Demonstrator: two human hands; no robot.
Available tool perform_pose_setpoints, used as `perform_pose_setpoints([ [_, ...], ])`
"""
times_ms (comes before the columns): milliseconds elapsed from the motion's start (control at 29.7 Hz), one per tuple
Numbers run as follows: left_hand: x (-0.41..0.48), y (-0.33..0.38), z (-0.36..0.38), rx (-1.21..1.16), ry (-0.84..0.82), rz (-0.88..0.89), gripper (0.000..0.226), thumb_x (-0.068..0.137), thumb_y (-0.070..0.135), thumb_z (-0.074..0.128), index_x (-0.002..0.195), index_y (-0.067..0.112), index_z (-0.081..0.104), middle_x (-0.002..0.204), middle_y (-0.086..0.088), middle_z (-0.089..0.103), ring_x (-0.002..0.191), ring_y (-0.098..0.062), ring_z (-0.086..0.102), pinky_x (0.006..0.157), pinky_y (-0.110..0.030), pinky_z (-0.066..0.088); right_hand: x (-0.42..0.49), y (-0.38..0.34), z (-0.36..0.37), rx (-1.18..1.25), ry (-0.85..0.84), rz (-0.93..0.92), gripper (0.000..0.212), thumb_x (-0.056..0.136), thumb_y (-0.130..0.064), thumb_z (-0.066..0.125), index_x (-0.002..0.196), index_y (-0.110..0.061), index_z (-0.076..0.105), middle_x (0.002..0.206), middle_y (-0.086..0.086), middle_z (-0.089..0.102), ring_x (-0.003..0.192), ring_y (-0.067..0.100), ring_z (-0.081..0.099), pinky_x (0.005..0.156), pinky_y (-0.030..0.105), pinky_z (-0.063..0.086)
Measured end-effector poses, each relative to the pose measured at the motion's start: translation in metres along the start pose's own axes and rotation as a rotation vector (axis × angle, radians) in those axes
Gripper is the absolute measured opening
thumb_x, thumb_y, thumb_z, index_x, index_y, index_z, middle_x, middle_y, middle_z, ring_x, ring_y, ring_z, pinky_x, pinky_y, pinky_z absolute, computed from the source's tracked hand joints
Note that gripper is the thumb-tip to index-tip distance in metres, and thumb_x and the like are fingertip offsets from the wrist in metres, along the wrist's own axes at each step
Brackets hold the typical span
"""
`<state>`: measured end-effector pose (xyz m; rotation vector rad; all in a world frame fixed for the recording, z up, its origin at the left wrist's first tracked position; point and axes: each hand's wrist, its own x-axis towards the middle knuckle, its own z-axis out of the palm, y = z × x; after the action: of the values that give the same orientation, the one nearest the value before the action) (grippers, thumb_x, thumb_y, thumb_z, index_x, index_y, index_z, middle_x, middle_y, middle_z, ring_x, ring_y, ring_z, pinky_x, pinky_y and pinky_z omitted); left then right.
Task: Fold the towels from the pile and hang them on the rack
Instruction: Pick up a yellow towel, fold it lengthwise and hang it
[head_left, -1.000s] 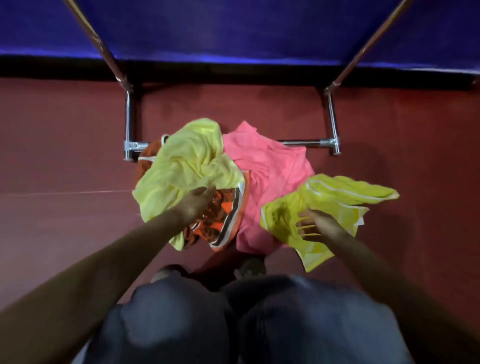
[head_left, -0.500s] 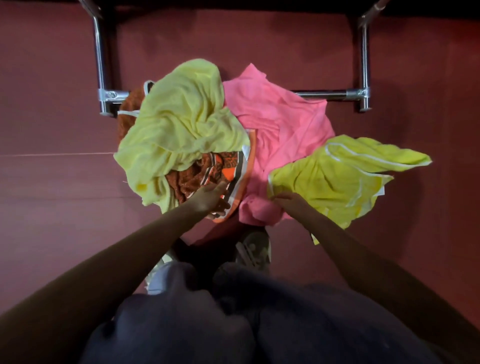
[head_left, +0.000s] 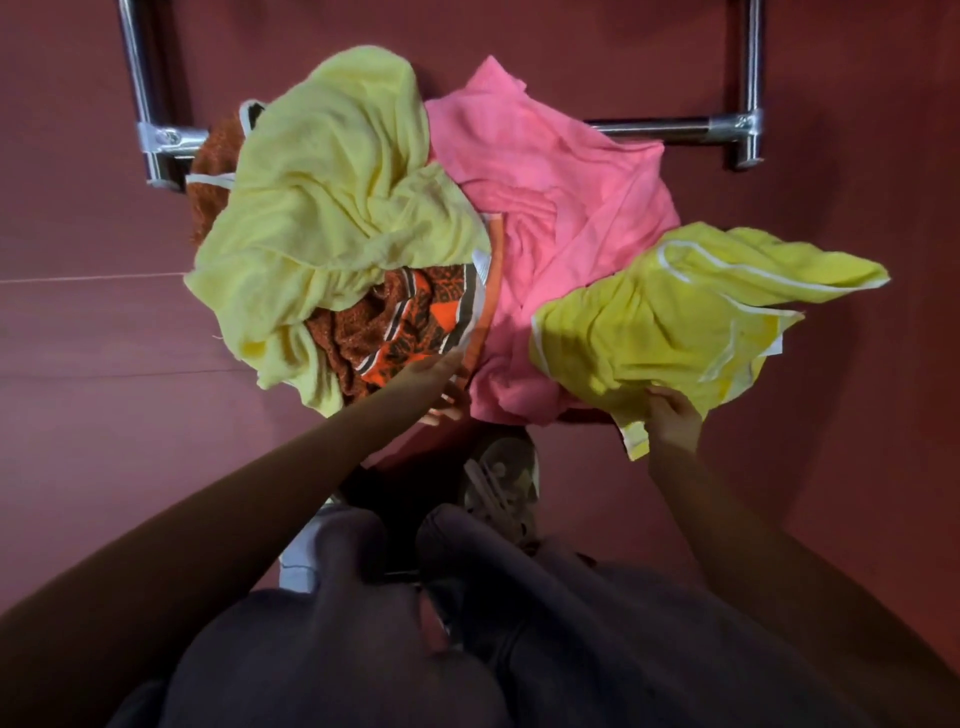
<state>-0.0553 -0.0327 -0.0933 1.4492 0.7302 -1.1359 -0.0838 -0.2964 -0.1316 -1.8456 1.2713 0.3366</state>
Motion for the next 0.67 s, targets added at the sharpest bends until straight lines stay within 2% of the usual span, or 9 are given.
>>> perform_pose_setpoints([
  [101, 0.003, 0.004, 0.006, 0.008, -0.036, 0.025, 0.034, 0.096, 0.04, 0.026, 0.083, 0.023, 0.052, 0.071, 0.0, 0.058, 0.039, 0.004, 0.054, 0.051, -0.015, 0.039, 0.013, 0.015, -0.009, 0.041, 0.063, 0.21, 0.021, 0.082, 0.0, 0.046, 0.078, -0.011, 0.063, 0.079, -0.001, 0.059, 0.081, 0.015, 0.052, 0.06, 0.012, 0.039],
  [202, 0.004, 0.002, 0.007, 0.024, -0.05, 0.036, 0.033, 0.097, 0.038, 0.025, 0.081, 0.025, 0.051, 0.072, 0.0, 0.058, 0.04, 0.004, 0.055, 0.049, -0.013, 0.039, 0.024, 0.033, -0.014, 0.088, -0.121, 0.384, 0.019, 0.088, -0.011, 0.045, 0.076, -0.023, 0.053, 0.092, 0.002, 0.059, 0.079, 0.013, 0.053, 0.065, 0.019, 0.042],
  [269, 0.005, -0.002, 0.005, 0.031, -0.058, 0.028, 0.033, 0.098, 0.037, 0.024, 0.082, 0.025, 0.051, 0.073, 0.001, 0.058, 0.041, 0.005, 0.055, 0.053, -0.016, 0.04, 0.025, 0.037, -0.014, 0.136, -0.182, 0.419, 0.01, 0.089, -0.023, 0.045, 0.081, -0.025, 0.051, 0.077, -0.008, 0.059, 0.067, 0.004, 0.055, 0.057, 0.017, 0.046],
  [337, 0.007, -0.007, 0.004, 0.039, -0.06, -0.001, 0.034, 0.097, 0.038, 0.024, 0.082, 0.025, 0.051, 0.074, 0.001, 0.059, 0.042, 0.004, 0.056, 0.056, -0.018, 0.04, 0.024, 0.036, -0.011, 0.229, -0.189, 0.494, 0.019, 0.093, -0.024, 0.042, 0.075, -0.022, 0.049, 0.055, -0.007, 0.058, 0.051, 0.003, 0.054, 0.047, 0.015, 0.044],
  [370, 0.008, -0.009, 0.003, 0.04, -0.054, -0.021, 0.035, 0.097, 0.04, 0.024, 0.082, 0.025, 0.051, 0.074, 0.001, 0.059, 0.042, 0.004, 0.056, 0.057, -0.018, 0.039, 0.023, 0.035, -0.008, 0.298, -0.199, 0.544, 0.022, 0.094, -0.025, 0.04, 0.073, -0.023, 0.048, 0.054, -0.008, 0.055, 0.049, 0.004, 0.052, 0.047, 0.016, 0.043],
  [471, 0.011, -0.012, 0.003, 0.047, -0.033, -0.054, 0.036, 0.096, 0.042, 0.025, 0.079, 0.024, 0.052, 0.075, 0.001, 0.059, 0.04, 0.004, 0.056, 0.058, -0.019, 0.039, 0.022, 0.034, -0.003, 0.353, -0.183, 0.586, 0.024, 0.094, -0.026, 0.039, 0.071, -0.023, 0.047, 0.063, -0.005, 0.048, 0.053, 0.008, 0.045, 0.054, 0.016, 0.039],
  [572, 0.013, -0.011, 0.003, 0.052, -0.027, -0.049, 0.036, 0.096, 0.044, 0.026, 0.079, 0.025, 0.053, 0.075, 0.001, 0.06, 0.042, 0.003, 0.057, 0.059, -0.019, 0.039, 0.021, 0.03, -0.004, 0.336, -0.185, 0.554, 0.026, 0.095, -0.03, 0.04, 0.07, -0.021, 0.042, 0.065, -0.004, 0.05, 0.032, 0.001, 0.052, 0.04, 0.014, 0.042],
  [606, 0.014, -0.01, 0.003, 0.047, -0.027, -0.052, 0.036, 0.095, 0.044, 0.027, 0.079, 0.025, 0.053, 0.075, 0.001, 0.06, 0.043, 0.002, 0.057, 0.059, -0.019, 0.039, 0.021, 0.028, -0.003, 0.315, -0.179, 0.512, 0.023, 0.094, -0.028, 0.043, 0.071, -0.023, 0.043, 0.067, -0.005, 0.052, 0.03, -0.003, 0.051, 0.044, 0.014, 0.045],
  [673, 0.014, -0.01, 0.004, 0.047, -0.023, -0.054, 0.035, 0.095, 0.044, 0.028, 0.08, 0.025, 0.053, 0.074, 0.001, 0.06, 0.043, 0.001, 0.058, 0.058, -0.02, 0.039, 0.021, 0.023, 0.002, 0.386, -0.097, 0.424, 0.019, 0.091, -0.016, 0.049, 0.073, -0.022, 0.047, 0.054, -0.007, 0.059, 0.032, -0.005, 0.051, 0.056, 0.016, 0.044],
])
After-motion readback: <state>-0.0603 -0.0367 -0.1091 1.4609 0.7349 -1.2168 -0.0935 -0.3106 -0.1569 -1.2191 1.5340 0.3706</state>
